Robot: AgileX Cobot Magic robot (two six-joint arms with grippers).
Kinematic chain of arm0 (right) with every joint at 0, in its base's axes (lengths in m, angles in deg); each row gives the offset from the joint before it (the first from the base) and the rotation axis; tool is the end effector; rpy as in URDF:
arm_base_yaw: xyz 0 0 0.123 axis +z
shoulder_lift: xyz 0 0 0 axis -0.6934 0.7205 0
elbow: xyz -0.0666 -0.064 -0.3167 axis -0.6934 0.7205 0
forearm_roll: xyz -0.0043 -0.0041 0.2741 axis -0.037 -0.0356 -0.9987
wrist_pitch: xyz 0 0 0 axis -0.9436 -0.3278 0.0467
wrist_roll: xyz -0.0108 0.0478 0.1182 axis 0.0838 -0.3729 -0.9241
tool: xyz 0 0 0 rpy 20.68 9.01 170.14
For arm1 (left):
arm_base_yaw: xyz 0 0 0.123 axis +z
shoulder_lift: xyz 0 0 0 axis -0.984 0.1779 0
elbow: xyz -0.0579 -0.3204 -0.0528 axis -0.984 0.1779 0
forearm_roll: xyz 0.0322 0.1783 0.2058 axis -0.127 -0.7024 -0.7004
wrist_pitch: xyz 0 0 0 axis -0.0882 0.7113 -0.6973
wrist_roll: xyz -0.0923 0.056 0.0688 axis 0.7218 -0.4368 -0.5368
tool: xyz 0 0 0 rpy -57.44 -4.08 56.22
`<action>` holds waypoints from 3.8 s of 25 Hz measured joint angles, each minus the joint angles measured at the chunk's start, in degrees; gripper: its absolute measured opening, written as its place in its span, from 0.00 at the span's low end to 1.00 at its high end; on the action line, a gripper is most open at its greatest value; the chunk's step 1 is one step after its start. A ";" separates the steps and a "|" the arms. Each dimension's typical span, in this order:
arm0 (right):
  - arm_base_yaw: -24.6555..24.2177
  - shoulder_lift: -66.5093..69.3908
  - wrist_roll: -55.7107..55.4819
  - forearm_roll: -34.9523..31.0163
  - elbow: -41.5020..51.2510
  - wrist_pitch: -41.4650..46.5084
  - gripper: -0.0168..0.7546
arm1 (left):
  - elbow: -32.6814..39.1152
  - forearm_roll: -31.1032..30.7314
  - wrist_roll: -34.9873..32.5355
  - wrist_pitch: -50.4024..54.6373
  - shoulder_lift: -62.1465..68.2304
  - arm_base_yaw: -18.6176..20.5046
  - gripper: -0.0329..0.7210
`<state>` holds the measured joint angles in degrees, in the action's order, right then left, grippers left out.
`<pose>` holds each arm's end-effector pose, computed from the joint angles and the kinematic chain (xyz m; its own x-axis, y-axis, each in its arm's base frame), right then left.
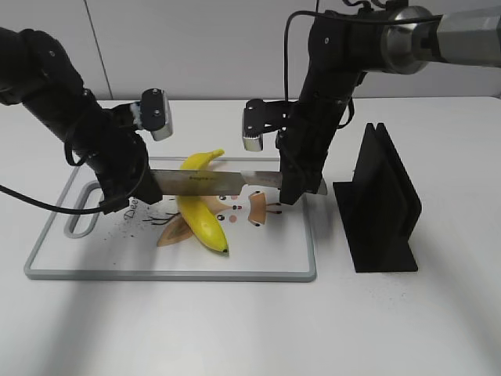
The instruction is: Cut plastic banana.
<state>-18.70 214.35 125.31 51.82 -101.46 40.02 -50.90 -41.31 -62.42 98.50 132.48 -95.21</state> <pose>0.4574 0.2442 0.1062 -0.0817 -0.9746 -0.2086 -0.9962 0.0738 0.0454 0.4095 -0.1687 0.1370 -0.0986 0.8763 -0.4716 0.9896 0.1363 0.0464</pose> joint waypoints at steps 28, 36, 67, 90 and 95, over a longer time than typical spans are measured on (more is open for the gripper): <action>0.00 -3.25 -2.90 3.08 -11.34 7.80 0.25 | 0.63 1.29 1.34 2.39 -18.78 -0.46 0.84; 1.16 -4.26 -4.30 3.88 -10.40 7.79 0.25 | 0.63 -0.49 9.12 -0.35 -27.09 -0.52 0.83; 1.41 -41.03 -75.01 10.49 13.95 8.05 0.25 | 15.44 -30.94 79.58 6.97 -59.45 14.08 0.79; 1.41 -54.95 -90.62 16.04 41.42 -1.04 0.25 | 44.32 -35.09 79.90 13.42 -110.56 14.19 0.79; 1.41 -55.06 -92.05 16.17 43.32 -3.61 0.25 | 45.18 -35.89 82.05 15.08 -115.28 14.26 0.79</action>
<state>-17.29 159.29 33.26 68.00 -58.14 36.41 -5.71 -77.19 19.63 113.58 17.20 -80.94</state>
